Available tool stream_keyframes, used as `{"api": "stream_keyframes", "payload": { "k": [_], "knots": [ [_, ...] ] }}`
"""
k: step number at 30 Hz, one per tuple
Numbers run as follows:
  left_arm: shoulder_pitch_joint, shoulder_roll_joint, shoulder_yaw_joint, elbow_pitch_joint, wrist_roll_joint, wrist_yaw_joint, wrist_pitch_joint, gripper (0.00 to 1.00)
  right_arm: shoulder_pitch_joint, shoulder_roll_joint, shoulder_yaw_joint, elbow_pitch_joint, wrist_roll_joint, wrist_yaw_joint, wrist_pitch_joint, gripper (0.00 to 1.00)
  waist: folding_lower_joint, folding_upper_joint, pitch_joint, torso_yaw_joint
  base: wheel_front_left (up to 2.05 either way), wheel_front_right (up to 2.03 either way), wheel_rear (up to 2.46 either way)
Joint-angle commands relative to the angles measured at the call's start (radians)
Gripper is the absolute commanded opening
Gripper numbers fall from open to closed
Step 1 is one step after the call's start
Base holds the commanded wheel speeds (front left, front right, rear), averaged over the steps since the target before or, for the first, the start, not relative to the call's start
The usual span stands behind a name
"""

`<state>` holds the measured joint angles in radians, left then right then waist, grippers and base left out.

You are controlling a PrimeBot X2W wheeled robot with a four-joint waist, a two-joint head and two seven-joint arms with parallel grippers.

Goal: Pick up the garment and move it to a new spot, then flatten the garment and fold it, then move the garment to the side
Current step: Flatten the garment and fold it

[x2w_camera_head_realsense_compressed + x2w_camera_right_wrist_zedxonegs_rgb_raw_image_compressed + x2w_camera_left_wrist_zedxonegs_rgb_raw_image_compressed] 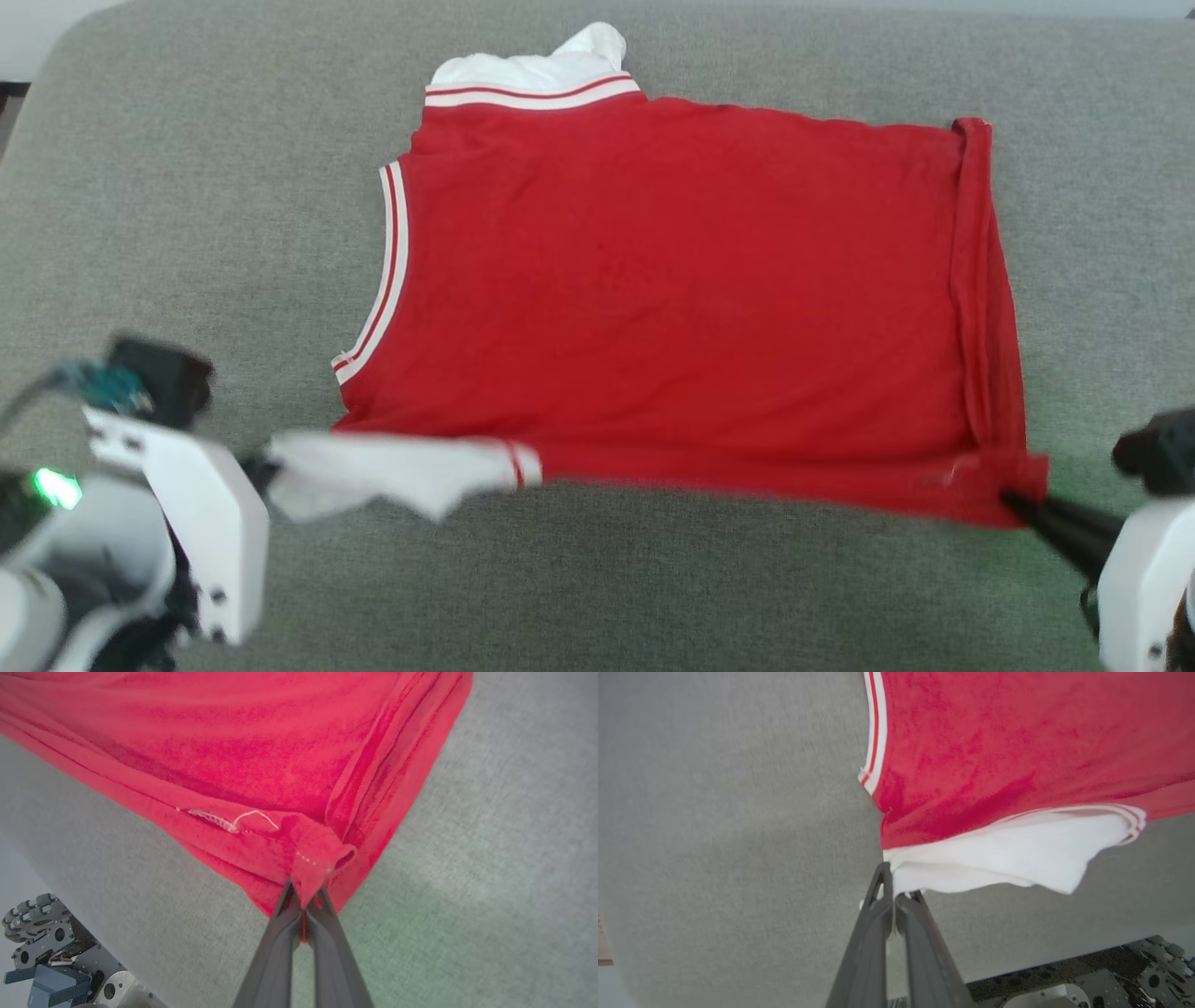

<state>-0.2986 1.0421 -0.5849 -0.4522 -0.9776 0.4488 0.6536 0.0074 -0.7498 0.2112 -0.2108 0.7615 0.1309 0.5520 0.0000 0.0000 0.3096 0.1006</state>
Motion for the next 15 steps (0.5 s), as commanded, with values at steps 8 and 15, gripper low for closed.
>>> {"api": "stream_keyframes", "payload": {
  "k": [8, 15],
  "knots": [
    [-0.264, -0.052, -0.008, 0.103, 0.083, -0.146, 0.047, 0.00, -0.177, 0.047, -0.042, 0.009, -0.070, 0.000, 0.018, 0.00, 0.0000, 0.0000, 0.051, -0.004, 0.00, 0.00, 0.00],
    [-0.487, -0.199, -0.073, 0.355, 0.133, -0.298, 0.055, 0.00, -0.379, 0.081, 0.010, 0.122, -0.135, 0.000, 0.001, 0.00, 0.0000, 0.0000, 0.099, -0.010, 0.00, 0.00, 0.00]
  ]
}}
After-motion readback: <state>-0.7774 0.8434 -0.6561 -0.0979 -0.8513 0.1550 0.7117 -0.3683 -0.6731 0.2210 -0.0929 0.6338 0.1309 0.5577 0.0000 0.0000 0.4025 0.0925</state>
